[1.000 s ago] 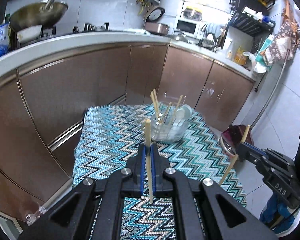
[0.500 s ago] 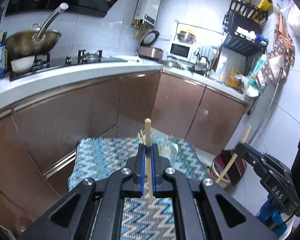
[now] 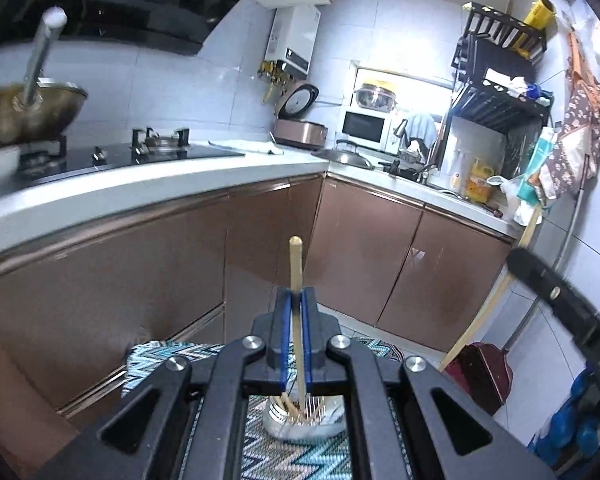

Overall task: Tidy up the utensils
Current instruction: 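Lower both chopsticks into the wire holder and open both grippers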

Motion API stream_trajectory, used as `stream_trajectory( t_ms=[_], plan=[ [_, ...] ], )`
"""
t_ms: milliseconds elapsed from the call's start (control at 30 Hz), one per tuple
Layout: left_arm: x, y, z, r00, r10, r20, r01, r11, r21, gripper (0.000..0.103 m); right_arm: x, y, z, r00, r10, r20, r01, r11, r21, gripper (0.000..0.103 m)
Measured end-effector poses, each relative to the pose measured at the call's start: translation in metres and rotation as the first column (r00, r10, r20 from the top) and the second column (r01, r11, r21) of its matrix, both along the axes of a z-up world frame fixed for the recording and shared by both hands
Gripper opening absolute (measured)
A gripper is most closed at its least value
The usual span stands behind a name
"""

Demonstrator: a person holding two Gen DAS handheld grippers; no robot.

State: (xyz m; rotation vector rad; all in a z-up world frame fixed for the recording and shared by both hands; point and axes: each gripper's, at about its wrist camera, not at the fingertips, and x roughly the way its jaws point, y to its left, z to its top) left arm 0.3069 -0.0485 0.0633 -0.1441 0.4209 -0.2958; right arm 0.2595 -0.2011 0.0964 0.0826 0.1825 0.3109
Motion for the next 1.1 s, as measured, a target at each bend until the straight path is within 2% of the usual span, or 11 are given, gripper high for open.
stream_trajectory(
  t_ms=[200, 367, 567, 800, 1033, 1100],
  plan=[
    [0.053, -0.013, -0.041, 0.999, -0.016, -0.049, 0.016, 1.0, -0.004, 0.004, 0.048, -0.005, -0.014, 0.999, 0.032, 0.013, -0.032, 0.999, 0.019, 0.005],
    [0.078, -0.023, -0.07, 0.998, -0.019, -0.061, 0.02, 1.0, 0.015, 0.005, 0.082, -0.003, -0.046, 0.998, 0.056, -0.017, -0.055, 0.998, 0.023, 0.005],
    [0.09, -0.027, -0.095, 0.997, -0.021, -0.075, 0.022, 1.0, 0.02, 0.005, 0.107, -0.002, -0.077, 0.994, 0.077, -0.073, -0.074, 0.997, 0.034, 0.005],
    [0.094, -0.029, -0.112, 0.994, -0.034, -0.1, 0.035, 0.999, 0.012, 0.005, 0.115, 0.0, -0.1, 0.989, 0.09, -0.114, -0.088, 0.996, 0.024, 0.005],
    [0.087, -0.036, -0.118, 0.994, -0.049, -0.095, 0.053, 0.998, 0.04, 0.005, 0.114, 0.014, -0.128, 0.982, 0.078, -0.169, -0.086, 0.996, -0.035, 0.006],
    [0.082, -0.036, -0.116, 0.996, -0.042, -0.079, 0.046, 0.998, 0.05, 0.007, 0.113, 0.015, -0.134, 0.98, 0.073, -0.184, -0.082, 0.996, -0.042, 0.009]
  ],
)
